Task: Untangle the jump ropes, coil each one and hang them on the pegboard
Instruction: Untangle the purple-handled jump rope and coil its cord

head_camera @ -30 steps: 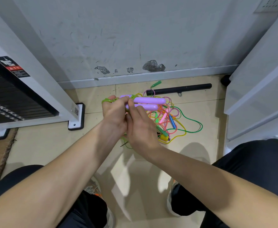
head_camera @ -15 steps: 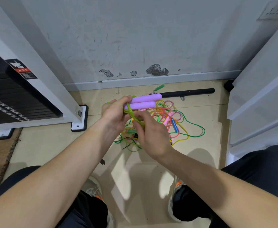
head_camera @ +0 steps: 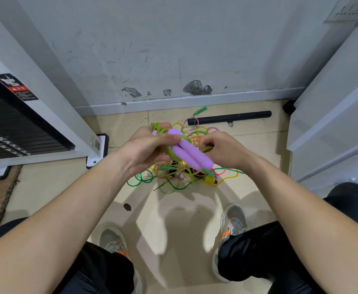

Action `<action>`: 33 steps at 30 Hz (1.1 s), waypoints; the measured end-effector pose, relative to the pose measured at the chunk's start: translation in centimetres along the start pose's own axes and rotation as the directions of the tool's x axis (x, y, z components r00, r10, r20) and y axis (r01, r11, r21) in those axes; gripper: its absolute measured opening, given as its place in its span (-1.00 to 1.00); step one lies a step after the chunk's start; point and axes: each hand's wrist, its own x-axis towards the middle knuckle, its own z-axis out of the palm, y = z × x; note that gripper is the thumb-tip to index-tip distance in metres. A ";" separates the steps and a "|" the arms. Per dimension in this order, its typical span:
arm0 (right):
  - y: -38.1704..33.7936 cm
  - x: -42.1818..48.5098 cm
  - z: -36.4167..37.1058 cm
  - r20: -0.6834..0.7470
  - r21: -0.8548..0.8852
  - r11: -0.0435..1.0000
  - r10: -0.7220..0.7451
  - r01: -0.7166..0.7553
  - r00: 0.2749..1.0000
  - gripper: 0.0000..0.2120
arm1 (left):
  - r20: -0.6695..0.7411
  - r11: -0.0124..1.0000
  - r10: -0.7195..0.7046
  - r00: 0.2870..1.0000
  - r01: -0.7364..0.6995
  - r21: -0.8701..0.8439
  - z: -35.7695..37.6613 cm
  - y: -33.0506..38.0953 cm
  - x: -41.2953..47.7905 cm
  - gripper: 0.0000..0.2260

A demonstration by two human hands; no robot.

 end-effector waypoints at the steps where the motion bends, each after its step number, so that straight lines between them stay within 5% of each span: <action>1: -0.1 0.1 -0.4 0.026 0.000 1.000 0.001 -0.001 1.000 -0.61 | 0.000 0.995 0.028 1.000 -0.028 0.101 0.0 -0.1 0.0 -0.45; 5: -0.7 0.4 -1.0 0.127 0.083 0.994 0.066 -0.077 0.990 -0.80 | -0.045 0.852 0.271 0.962 -0.218 0.476 0.2 -1.1 0.5 -0.38; 7: -1.8 0.2 -0.3 0.121 0.107 0.979 0.162 -0.175 0.979 -0.78 | -0.055 0.678 0.459 0.887 -0.309 0.667 0.0 -1.6 1.1 -0.38; 9: -3.7 -0.3 1.3 0.048 0.319 0.907 0.273 -0.274 0.961 -0.77 | -0.068 0.576 0.606 0.793 -0.378 0.725 0.1 -2.3 1.5 -0.40; 13: -7.3 -1.3 5.5 -0.168 0.760 0.615 0.495 -0.208 0.852 -0.96 | -0.255 0.625 0.711 0.655 -0.422 0.657 1.5 -2.8 1.7 -0.44; 16: -7.5 -1.6 8.3 -0.266 0.705 0.682 0.509 -0.196 0.818 -0.79 | -0.399 0.722 0.674 0.622 -0.438 0.536 1.6 -2.4 2.2 -0.45; 20: -7.0 -1.9 11.2 -0.247 0.686 0.713 0.419 -0.147 0.874 -0.64 | -0.513 0.927 0.336 0.790 -0.375 0.030 1.3 -1.7 2.3 -0.46; 22: -5.6 -1.6 10.5 -0.185 0.693 0.706 0.368 -0.145 0.911 -0.63 | -0.426 0.935 0.160 0.890 -0.275 -0.223 1.0 -1.0 2.0 -0.57; 24: -4.0 -1.3 8.5 -0.057 0.677 0.714 0.293 -0.179 0.954 -0.63 | -0.312 0.931 0.111 0.944 -0.209 -0.301 0.4 -0.1 1.3 -0.77; 26: -2.9 -1.0 5.9 0.076 0.644 0.737 0.208 -0.207 0.975 -0.70 | -0.196 0.946 0.101 0.975 -0.156 -0.285 0.1 0.7 0.4 -0.89; 28: -2.4 -0.7 3.3 0.175 0.568 0.801 0.109 -0.191 0.979 -0.86 | -0.113 0.972 0.098 0.989 -0.119 -0.200 -0.1 1.4 -0.3 -0.75; 33: -1.5 0.1 0.7 0.285 0.246 0.951 0.115 -0.188 0.952 -0.89 | 0.072 0.903 0.160 0.984 -0.175 0.392 -0.5 1.3 -0.8 -0.39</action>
